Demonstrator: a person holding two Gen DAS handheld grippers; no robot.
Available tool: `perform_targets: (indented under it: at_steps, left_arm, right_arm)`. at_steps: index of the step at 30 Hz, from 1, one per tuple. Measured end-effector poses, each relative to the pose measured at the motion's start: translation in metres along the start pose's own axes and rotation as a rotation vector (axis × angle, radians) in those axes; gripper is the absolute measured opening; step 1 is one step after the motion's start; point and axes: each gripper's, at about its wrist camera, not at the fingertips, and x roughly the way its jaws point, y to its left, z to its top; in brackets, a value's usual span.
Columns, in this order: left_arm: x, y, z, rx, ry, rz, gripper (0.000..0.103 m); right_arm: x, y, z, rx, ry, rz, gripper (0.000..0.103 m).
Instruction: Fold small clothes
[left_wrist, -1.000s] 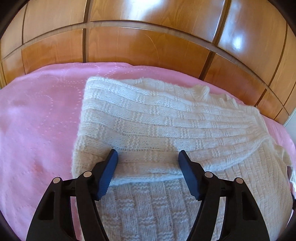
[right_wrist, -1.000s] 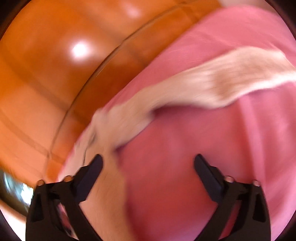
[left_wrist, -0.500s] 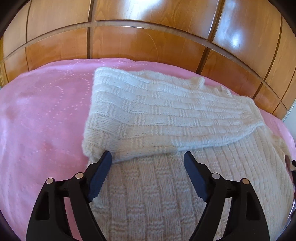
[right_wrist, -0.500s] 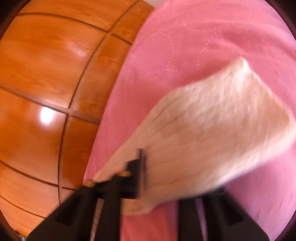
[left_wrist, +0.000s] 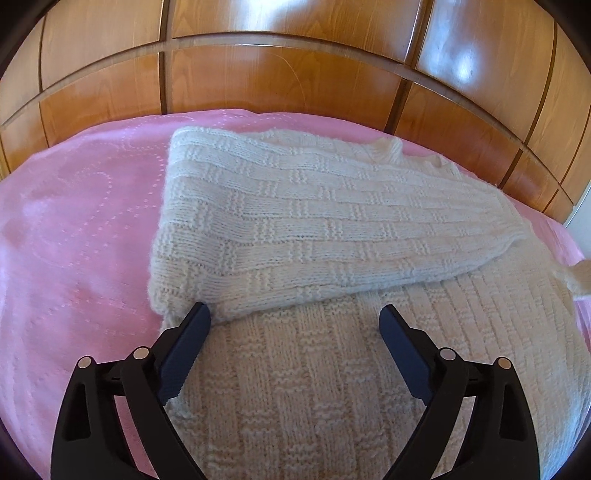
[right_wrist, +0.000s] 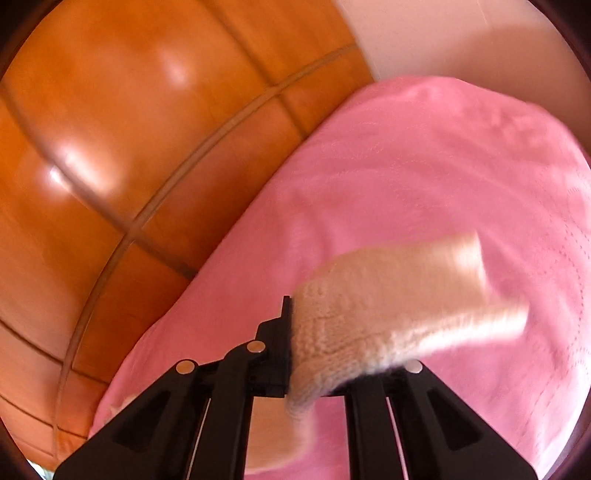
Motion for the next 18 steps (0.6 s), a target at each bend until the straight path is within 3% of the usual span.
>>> perform_targets:
  at_steps: [5, 12, 16, 17, 18]
  left_arm:
    - [-0.002, 0.004, -0.002, -0.013, -0.006, -0.020, 0.093]
    - [-0.004, 0.011, -0.003, -0.034, -0.014, -0.045, 0.093]
    - [-0.005, 0.013, -0.004, -0.037, -0.013, -0.049, 0.093]
    - [-0.005, 0.013, -0.004, -0.038, -0.012, -0.050, 0.093]
    - [-0.005, 0.013, -0.004, -0.039, -0.012, -0.050, 0.093]
  right_arm:
    - [-0.007, 0.110, -0.045, -0.274, 0.010, 0.121, 0.006]
    - [-0.015, 0.243, -0.165, -0.660, 0.071, 0.327, 0.006]
    - [-0.007, 0.275, -0.228, -0.789, 0.158, 0.413, 0.008]
    - [-0.001, 0.278, -0.247, -0.806, 0.199, 0.426, 0.011]
    - [0.004, 0.278, -0.256, -0.808, 0.229, 0.435, 0.025]
